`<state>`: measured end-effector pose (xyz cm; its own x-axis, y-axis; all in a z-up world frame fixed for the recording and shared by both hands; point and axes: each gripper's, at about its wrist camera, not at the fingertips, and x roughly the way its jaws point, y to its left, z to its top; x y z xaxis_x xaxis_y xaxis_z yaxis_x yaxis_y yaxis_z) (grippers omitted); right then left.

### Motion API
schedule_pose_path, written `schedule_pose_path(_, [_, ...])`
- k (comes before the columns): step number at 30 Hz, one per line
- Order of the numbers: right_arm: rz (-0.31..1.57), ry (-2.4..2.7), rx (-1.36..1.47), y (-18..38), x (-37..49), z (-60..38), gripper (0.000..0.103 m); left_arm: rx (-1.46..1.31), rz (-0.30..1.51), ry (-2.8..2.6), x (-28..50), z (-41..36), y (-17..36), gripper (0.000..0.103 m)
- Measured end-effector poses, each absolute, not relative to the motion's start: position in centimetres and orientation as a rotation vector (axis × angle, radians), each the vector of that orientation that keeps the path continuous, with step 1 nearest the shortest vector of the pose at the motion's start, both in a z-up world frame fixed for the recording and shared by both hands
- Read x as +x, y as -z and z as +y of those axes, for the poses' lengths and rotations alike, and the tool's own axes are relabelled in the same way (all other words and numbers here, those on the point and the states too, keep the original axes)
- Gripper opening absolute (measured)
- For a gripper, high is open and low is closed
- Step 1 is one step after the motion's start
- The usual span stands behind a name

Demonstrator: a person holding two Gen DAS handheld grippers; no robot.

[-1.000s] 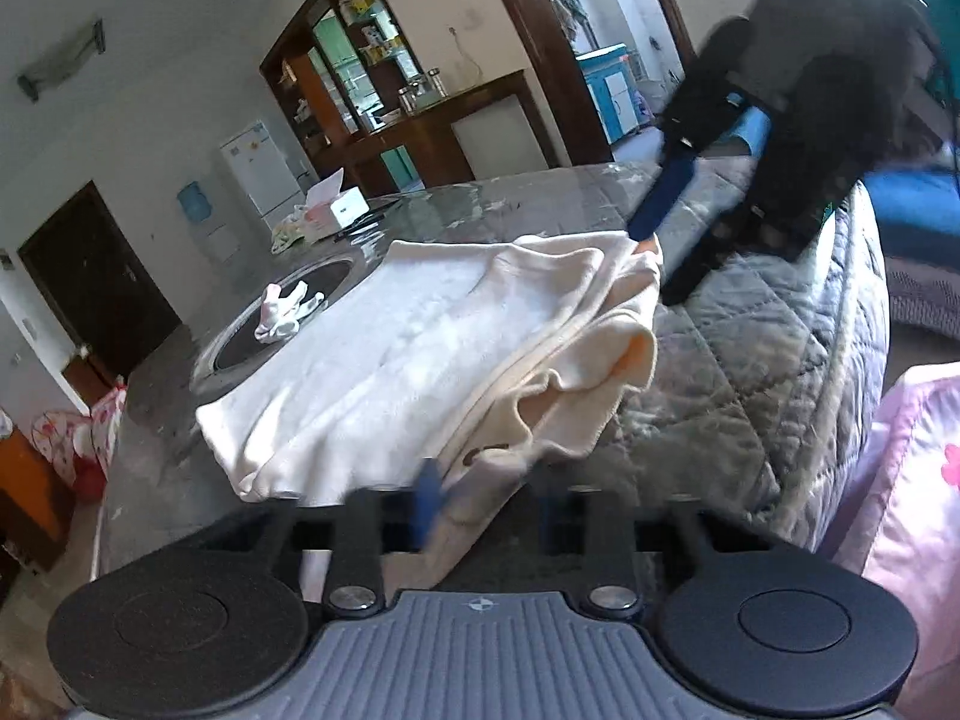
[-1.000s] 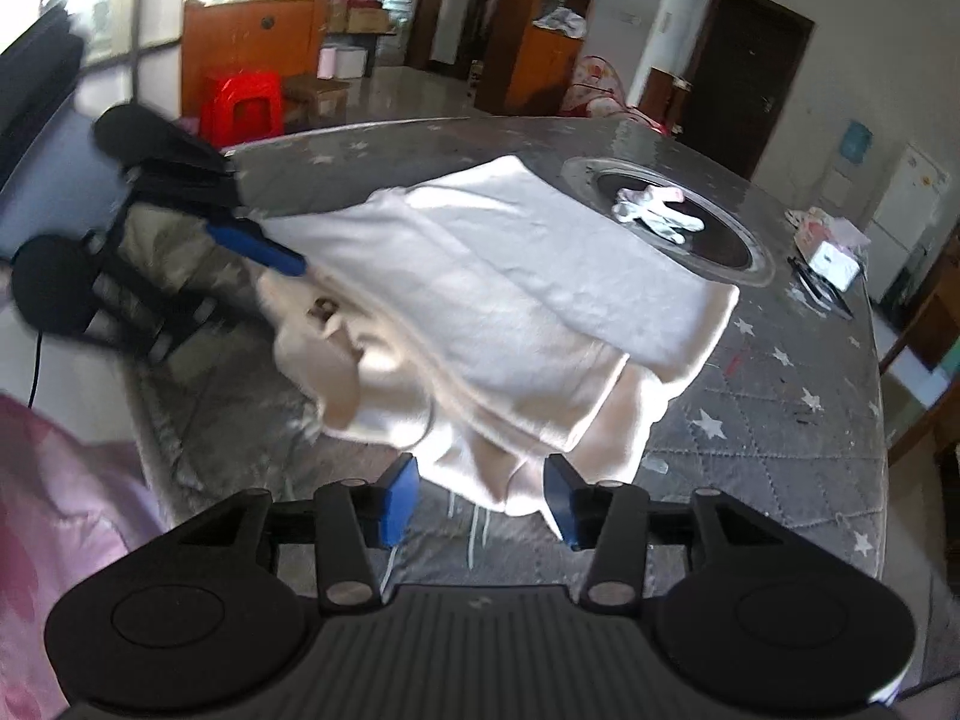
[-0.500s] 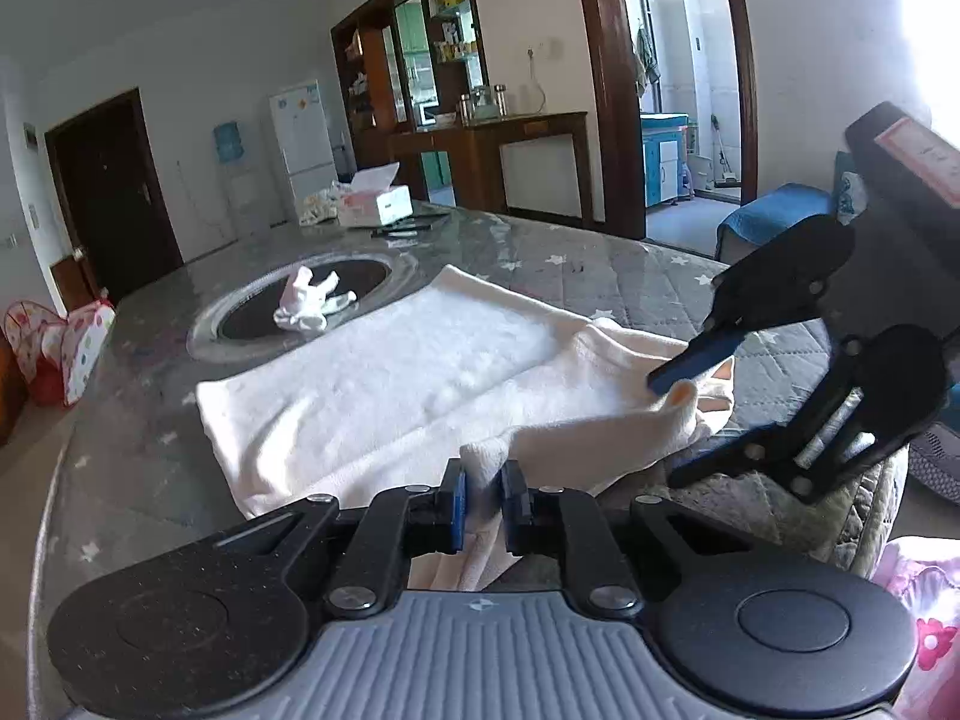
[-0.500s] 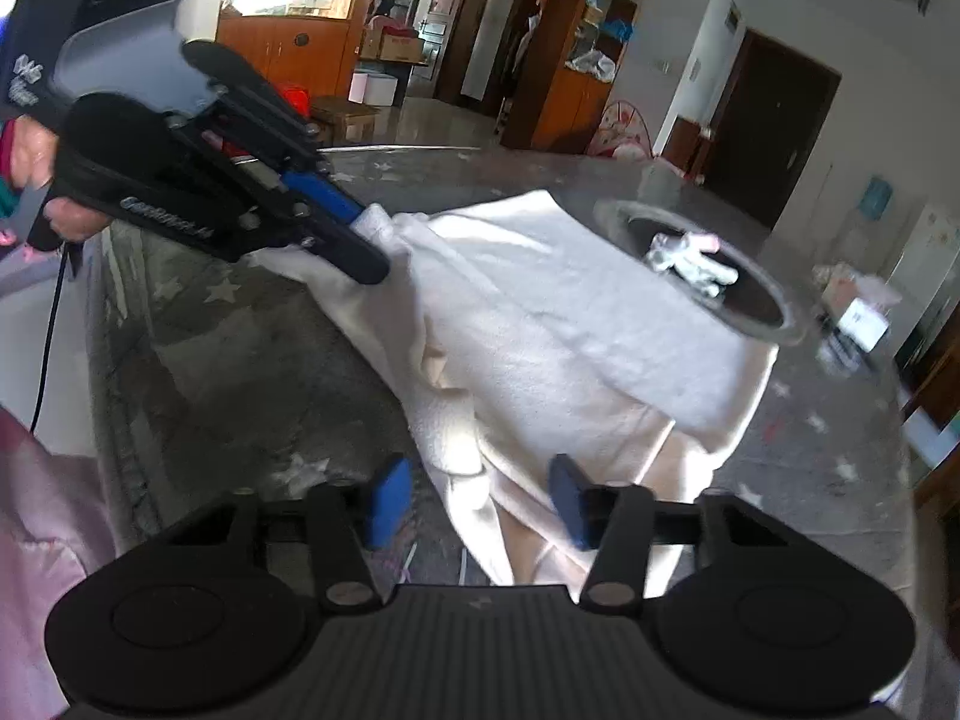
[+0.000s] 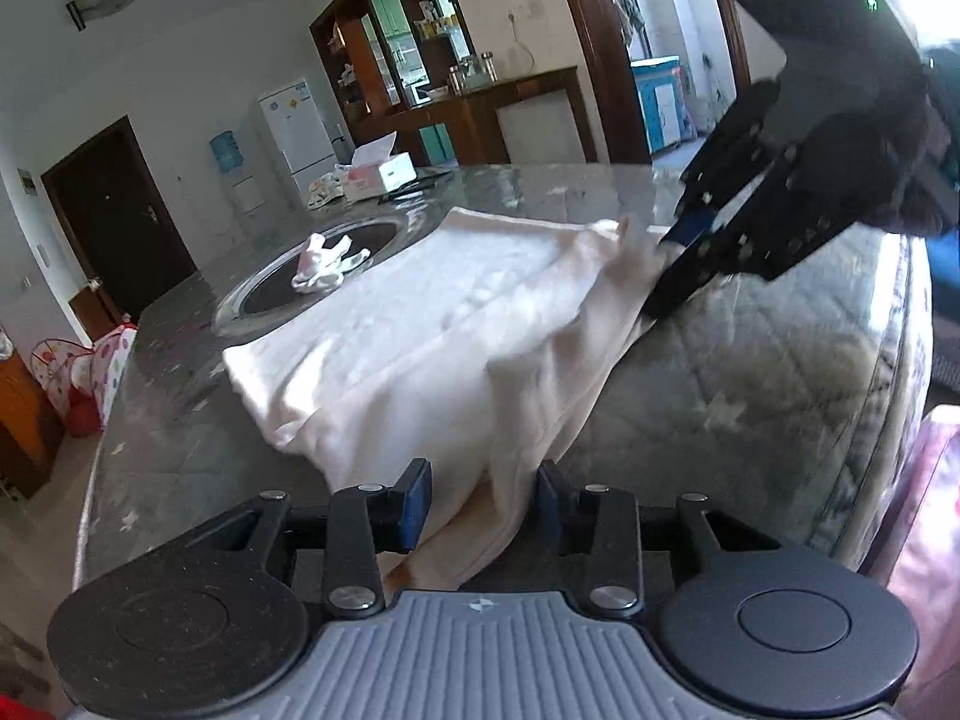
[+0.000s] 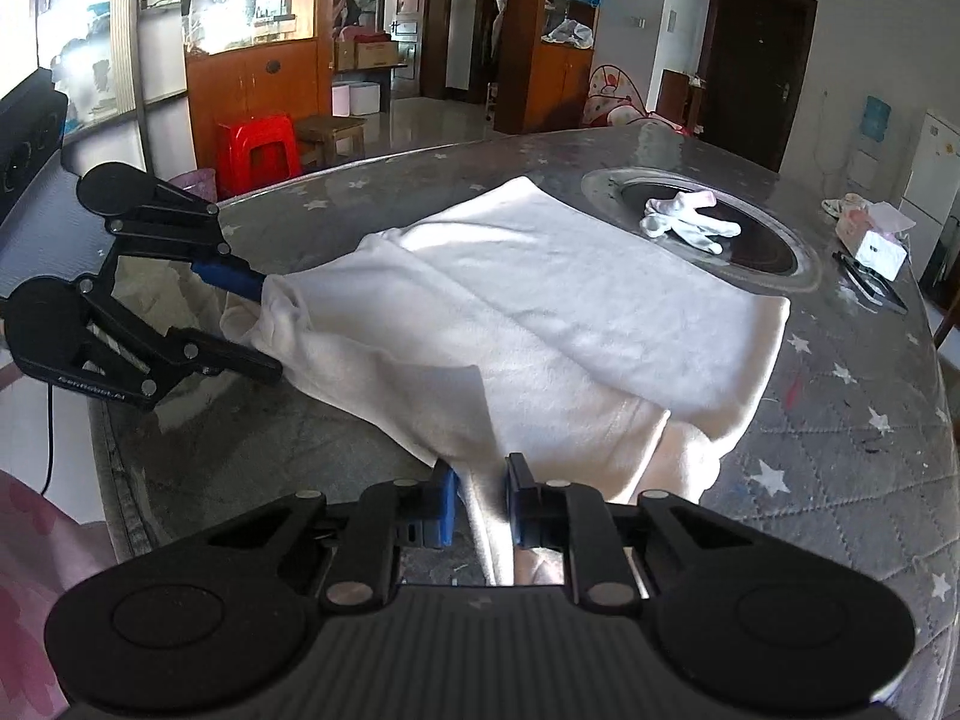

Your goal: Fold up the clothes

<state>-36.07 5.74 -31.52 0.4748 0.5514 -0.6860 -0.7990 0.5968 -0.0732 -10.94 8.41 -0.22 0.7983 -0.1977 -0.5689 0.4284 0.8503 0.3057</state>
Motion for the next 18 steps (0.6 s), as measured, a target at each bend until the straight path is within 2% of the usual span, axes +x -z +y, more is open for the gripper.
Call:
schedule_pose_path(2, [0.664, -0.851, -0.428, 31.7, -36.2, 5.7, 0.020, 0.435, 0.551, 0.353, -11.0, 8.8, 0.3, 0.040])
schedule_pose_path(8, [0.621, -0.841, -0.485, 32.5, -37.3, 5.5, 0.023, 0.362, 0.572, 0.364, -10.5, 9.7, 0.1, 0.016])
schedule_pose_path(11, [0.608, -0.838, -0.490, 32.2, -37.8, 5.5, 0.006, 0.335, 0.570, 0.368, -10.6, 9.7, -0.3, 0.010])
schedule_pose_path(18, [0.577, -0.839, -0.474, 30.5, -38.9, 5.2, 0.005, 0.291, 0.550, 0.373, -11.9, 9.9, -1.7, 0.007])
